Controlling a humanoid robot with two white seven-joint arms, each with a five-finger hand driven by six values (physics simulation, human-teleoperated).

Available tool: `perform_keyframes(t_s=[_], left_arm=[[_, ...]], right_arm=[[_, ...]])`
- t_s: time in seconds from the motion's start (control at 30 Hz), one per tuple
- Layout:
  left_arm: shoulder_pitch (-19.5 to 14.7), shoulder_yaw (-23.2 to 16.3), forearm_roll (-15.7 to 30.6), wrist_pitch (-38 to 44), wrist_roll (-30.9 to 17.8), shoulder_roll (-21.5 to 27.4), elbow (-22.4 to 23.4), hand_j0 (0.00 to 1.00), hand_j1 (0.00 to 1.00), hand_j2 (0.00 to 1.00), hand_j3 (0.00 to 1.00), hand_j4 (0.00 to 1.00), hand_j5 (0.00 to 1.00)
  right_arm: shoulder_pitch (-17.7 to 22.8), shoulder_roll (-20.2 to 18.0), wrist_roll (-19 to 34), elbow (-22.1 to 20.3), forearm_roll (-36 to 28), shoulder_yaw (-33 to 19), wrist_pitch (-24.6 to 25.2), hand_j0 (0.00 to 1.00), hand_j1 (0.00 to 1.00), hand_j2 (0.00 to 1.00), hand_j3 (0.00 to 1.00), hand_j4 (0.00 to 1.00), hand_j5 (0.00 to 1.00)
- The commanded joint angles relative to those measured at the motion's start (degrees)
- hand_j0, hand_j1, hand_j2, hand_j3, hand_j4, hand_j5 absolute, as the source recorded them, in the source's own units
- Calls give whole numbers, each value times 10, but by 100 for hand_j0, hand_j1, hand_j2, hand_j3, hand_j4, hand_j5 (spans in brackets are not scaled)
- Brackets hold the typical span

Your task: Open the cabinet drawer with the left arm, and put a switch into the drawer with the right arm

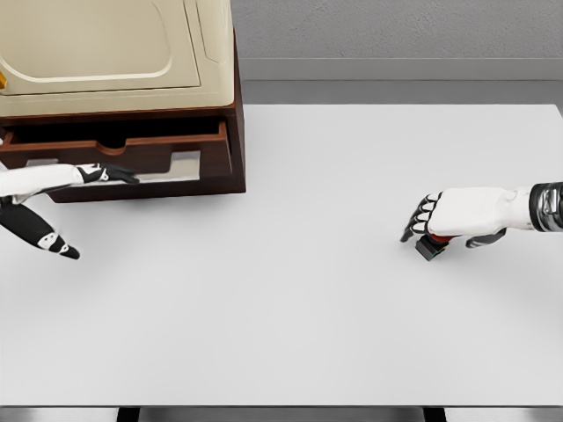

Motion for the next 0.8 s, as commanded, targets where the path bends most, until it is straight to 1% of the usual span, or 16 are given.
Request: perform_keyframes(t_s=[0.0,0.07,0.13,0.23,0.43,0.77], left_arm=[[0,-8,21,-16,-3,6,-2,100,100,100,100,100,100],[1,-18,22,-34,-3,18,-2,100,100,100,100,100,100],[0,-22,38,-52,-3,29,-2,100,100,100,100,100,100],[0,-29,38,-57,-3,33,-2,100,100,100,100,100,100],[0,-50,47,-99,-3,50,-2,100,100,100,100,100,100],[0,-64,60,-132,-3,67,-2,100,100,100,100,100,100]], right_arm=[[0,0,0,0,-2,-1,1,78,78,78,78,78,78],[0,0,0,0,-2,-1,1,76,76,76,76,76,76],[0,0,0,0,-3,-1,1,76,76,76,76,76,76],[0,0,0,0,-3,-1,1,76,76,76,76,76,76],[0,0,0,-2,-5,-1,1,77,77,77,77,77,77],[0,0,0,-4,-6,0,1,78,78,78,78,78,78]])
